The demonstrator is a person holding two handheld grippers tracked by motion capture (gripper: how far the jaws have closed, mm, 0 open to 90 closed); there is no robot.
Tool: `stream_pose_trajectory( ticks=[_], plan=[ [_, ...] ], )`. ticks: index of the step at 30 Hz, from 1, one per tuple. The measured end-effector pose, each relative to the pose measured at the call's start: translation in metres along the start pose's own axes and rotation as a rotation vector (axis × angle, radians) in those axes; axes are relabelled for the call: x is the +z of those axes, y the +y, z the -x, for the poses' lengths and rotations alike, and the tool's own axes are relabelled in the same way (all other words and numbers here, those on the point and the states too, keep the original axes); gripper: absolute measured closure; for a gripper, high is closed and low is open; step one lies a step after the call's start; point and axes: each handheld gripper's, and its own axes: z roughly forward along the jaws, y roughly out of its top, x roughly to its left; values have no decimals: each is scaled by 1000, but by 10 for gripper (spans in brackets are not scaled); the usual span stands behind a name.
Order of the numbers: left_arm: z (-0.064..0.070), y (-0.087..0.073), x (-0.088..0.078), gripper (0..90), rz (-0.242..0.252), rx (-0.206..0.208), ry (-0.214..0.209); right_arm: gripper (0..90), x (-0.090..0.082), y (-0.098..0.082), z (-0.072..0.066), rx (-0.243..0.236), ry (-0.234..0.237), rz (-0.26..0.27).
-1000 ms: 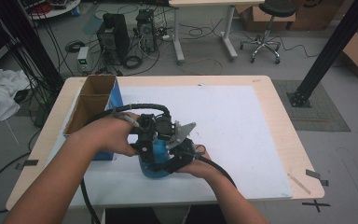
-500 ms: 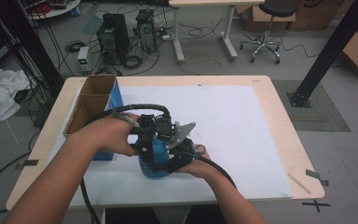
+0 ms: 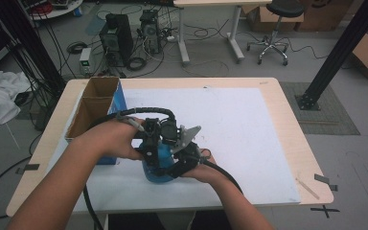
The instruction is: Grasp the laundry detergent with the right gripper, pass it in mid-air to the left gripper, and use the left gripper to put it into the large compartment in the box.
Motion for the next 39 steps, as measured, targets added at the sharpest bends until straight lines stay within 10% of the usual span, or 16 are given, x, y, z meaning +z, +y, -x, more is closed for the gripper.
stream_pose_trajectory(
  ticks=[23,39],
  plan=[
    [-10,2,-7,393,-46,-29,16,270,-13,3,1,19,-35,-3],
    [-29,-10,-23,391,-63,-234,-19,78,-42,11,9,17,-58,-159]
  ],
)
